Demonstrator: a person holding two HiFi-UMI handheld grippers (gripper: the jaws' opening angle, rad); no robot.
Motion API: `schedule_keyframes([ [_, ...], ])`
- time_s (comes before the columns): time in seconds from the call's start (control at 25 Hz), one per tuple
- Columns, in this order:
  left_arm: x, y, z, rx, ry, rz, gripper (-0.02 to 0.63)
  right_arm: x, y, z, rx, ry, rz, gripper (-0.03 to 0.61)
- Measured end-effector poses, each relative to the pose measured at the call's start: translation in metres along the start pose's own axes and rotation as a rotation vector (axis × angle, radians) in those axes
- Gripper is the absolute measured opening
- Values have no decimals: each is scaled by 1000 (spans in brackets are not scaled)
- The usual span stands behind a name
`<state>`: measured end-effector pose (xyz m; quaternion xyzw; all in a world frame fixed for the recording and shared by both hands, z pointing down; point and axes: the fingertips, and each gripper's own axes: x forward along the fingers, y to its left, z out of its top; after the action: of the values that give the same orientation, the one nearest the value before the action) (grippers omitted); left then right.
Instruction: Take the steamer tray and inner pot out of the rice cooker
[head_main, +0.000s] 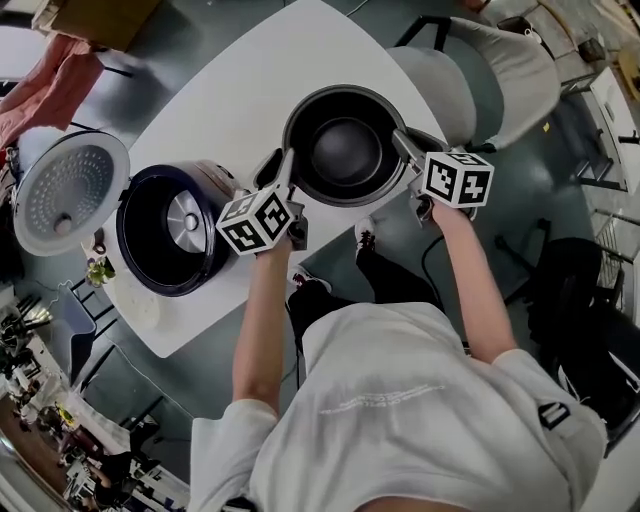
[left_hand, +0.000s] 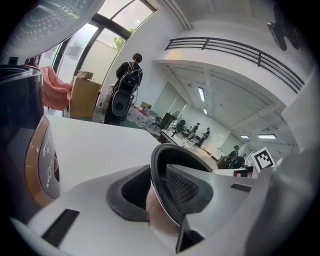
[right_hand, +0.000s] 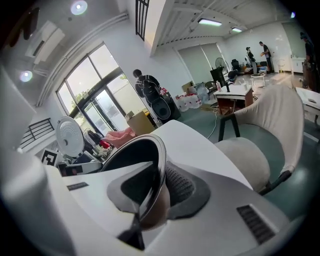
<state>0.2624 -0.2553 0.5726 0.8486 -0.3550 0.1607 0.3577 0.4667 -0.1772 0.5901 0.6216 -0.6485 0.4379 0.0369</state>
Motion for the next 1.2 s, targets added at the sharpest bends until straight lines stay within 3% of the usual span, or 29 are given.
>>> schedule_keyframes([
  [0.2, 4, 11, 3, 42, -47, 73, 80, 16, 2, 12, -7, -16, 25, 87],
  [0.44, 8, 23, 14, 93, -60, 125, 86, 38, 9, 25, -1, -18, 96, 87],
  [0.6, 13, 35, 28, 49, -102, 144, 84, 56, 15, 35, -17, -15, 144, 95],
  [0.76, 19, 40, 42, 124, -135, 218, 86, 70, 19, 53, -41, -21, 174, 98],
  [1.0, 24, 47, 44, 143, -137, 248, 87, 85, 22, 58, -61, -31, 183, 98],
  [1.2, 25, 52, 42, 194, -84, 239, 93, 88, 22, 56, -83, -34, 133, 99],
])
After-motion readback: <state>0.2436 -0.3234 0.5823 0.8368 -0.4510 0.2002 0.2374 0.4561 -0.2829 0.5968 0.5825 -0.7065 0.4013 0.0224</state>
